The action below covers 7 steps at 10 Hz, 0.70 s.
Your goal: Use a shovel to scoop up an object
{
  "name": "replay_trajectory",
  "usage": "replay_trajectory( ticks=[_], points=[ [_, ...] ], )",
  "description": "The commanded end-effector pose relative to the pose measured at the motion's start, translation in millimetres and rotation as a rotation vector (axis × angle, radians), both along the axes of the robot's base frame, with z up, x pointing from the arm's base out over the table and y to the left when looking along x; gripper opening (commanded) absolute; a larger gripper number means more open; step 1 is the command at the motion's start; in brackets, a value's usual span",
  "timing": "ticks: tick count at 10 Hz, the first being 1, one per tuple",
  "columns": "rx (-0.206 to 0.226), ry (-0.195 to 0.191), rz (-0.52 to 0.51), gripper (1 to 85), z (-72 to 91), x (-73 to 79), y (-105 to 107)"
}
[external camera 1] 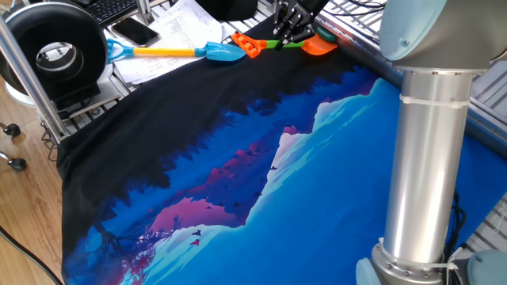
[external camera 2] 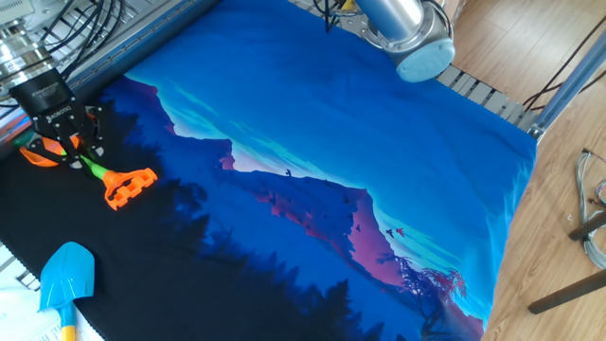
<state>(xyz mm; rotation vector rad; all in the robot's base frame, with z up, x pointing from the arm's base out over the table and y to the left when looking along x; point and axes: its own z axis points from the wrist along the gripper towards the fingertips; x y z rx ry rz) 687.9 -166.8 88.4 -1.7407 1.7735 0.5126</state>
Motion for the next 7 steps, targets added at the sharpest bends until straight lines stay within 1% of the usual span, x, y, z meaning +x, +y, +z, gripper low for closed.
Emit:
replay_trajectory(
  ticks=[1, 4, 7],
  points=[
    [0.005, 0.001, -0.015, 11.7, 1.0, 3.5, -1.5],
    [0.002, 0.014, -0.030, 11.7, -1.9, 4.7, -3.1],
    [0.012, 0.028, -0.049, 11.3, -2.6, 7.2, -1.4]
  ],
)
